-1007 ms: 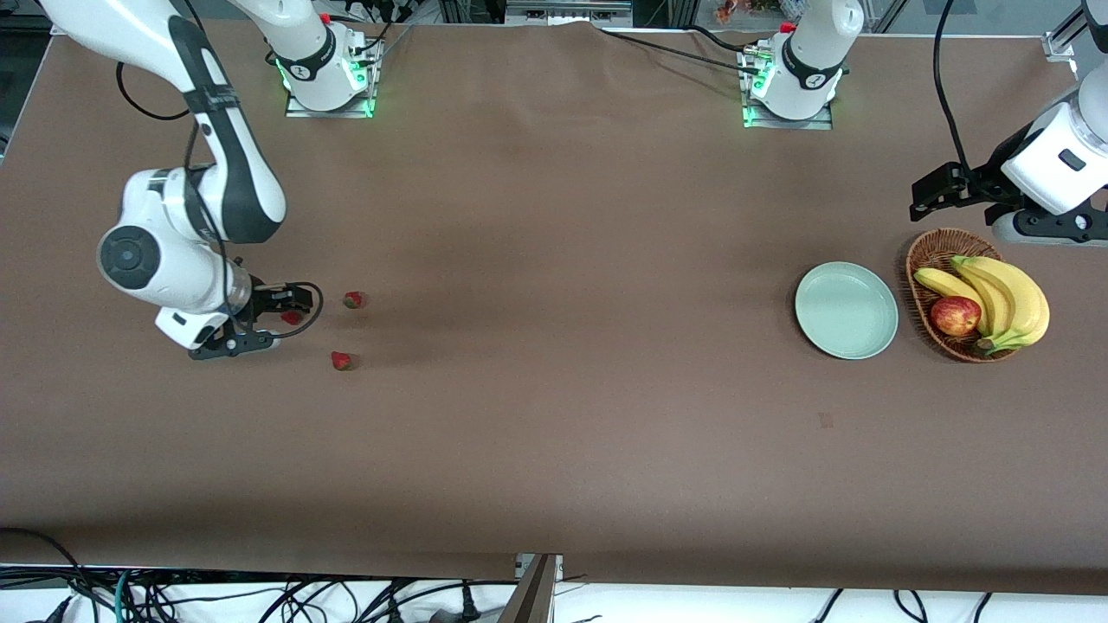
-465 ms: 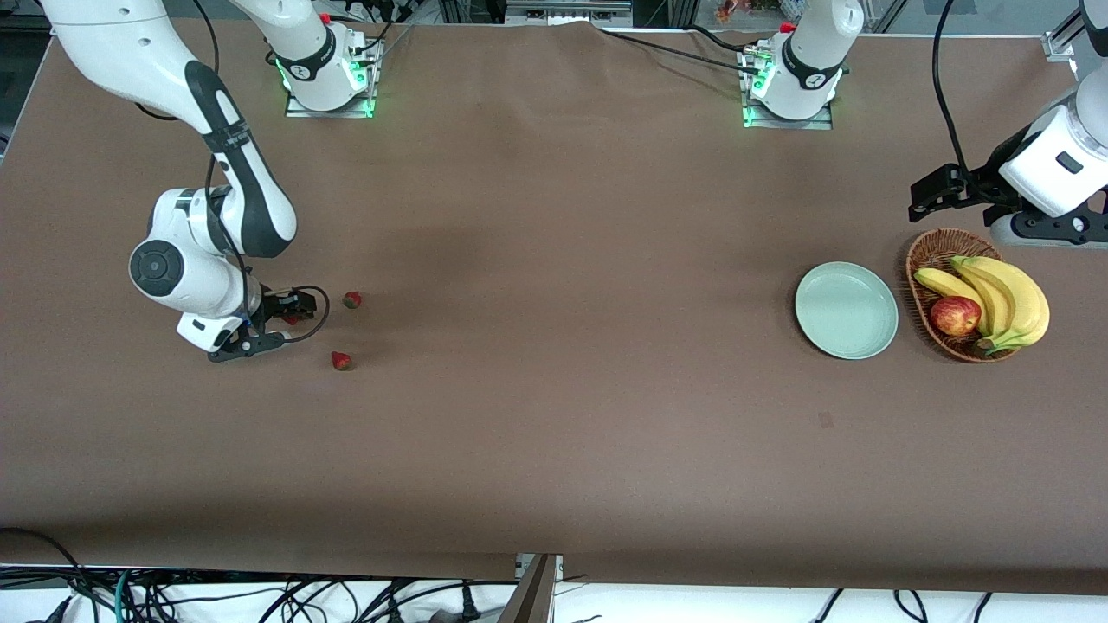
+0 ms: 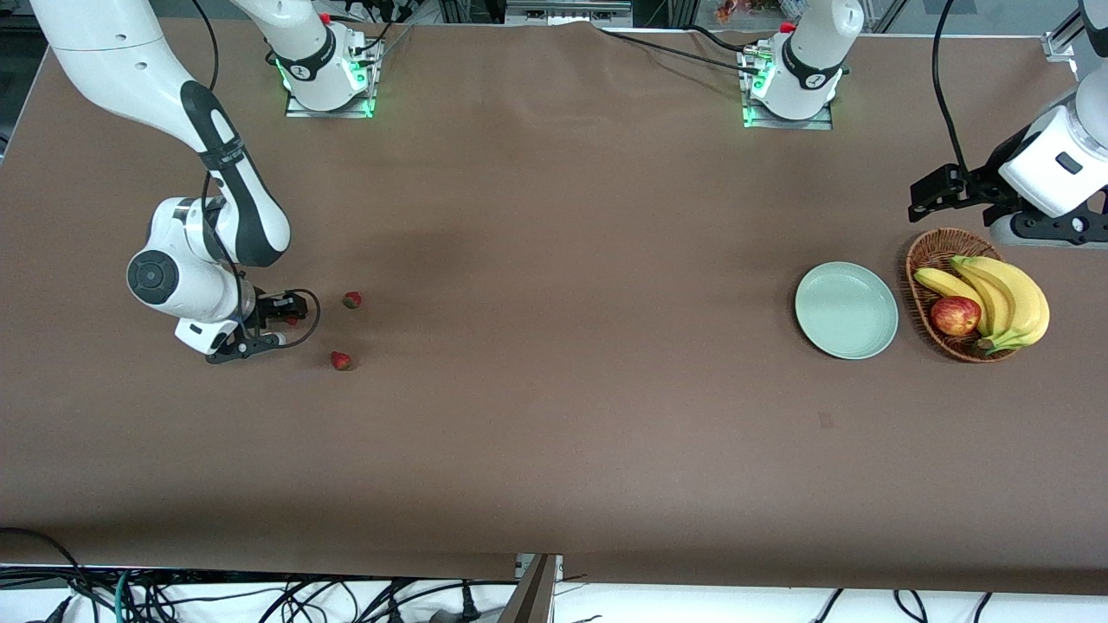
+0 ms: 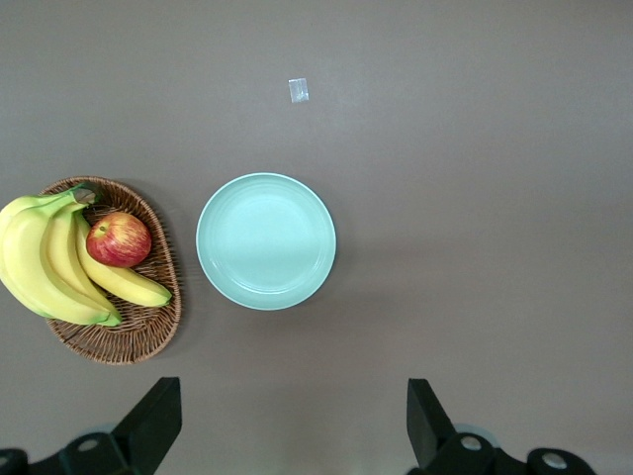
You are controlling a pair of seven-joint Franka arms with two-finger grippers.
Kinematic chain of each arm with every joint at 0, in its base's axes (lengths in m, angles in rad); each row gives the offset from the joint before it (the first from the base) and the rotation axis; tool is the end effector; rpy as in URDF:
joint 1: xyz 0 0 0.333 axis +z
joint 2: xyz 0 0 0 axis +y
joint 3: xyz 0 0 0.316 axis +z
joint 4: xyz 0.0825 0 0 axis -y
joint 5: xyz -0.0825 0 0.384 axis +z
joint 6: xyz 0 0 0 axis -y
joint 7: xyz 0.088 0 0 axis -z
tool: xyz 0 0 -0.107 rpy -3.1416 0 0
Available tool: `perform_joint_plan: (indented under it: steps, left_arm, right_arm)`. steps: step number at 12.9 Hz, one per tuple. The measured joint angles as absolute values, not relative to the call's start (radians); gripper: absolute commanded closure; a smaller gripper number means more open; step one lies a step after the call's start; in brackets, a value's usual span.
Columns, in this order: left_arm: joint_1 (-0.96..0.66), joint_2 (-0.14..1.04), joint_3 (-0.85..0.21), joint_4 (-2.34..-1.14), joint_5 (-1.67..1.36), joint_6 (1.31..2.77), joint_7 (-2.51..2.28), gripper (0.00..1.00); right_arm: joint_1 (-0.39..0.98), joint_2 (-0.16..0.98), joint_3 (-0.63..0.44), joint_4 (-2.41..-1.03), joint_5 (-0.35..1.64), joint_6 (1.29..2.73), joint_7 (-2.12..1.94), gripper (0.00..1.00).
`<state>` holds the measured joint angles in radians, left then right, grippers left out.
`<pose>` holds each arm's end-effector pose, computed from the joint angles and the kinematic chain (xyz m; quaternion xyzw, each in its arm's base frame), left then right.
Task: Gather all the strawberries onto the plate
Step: 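Close the right gripper on the first strawberry and lift it, then carry the strawberry to mid-table with the right gripper and release it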
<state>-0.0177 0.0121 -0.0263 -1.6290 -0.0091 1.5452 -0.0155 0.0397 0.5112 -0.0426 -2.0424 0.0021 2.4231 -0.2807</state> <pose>0.5519 -0.0252 0.5884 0.9987 -0.0141 -0.0480 0.0033 0.5816 -0.0018 0.1772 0.9881 0.1393 -0.0657 0.0007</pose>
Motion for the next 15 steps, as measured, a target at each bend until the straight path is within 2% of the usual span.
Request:
perform_joint_plan:
  steps: [2,5,10,15]
  left_arm:
    - [-0.018,0.012,-0.027,-1.629,-0.009,1.545,-0.015,0.0]
    - [-0.018,0.012,-0.027,-1.63,-0.009,1.545,-0.015,0.0]
    - [-0.018,0.012,-0.028,-1.63,-0.009,1.545,-0.015,0.0]
    - [-0.018,0.012,-0.028,-1.63,-0.009,1.545,-0.015,0.0]
  right_arm:
    - [0.04,0.511,-0.043,-2.042,0.002,2.422,-0.279,0.56]
    - [0.04,0.511,-0.04,-2.042,0.002,2.417,-0.277,0.76]
    - [0.043,0.48,-0.007,-2.02,0.002,2.338,-0.202,0.77]
    - [0.048,0.417,0.132,-1.876,0.003,2.08,0.053,0.77]
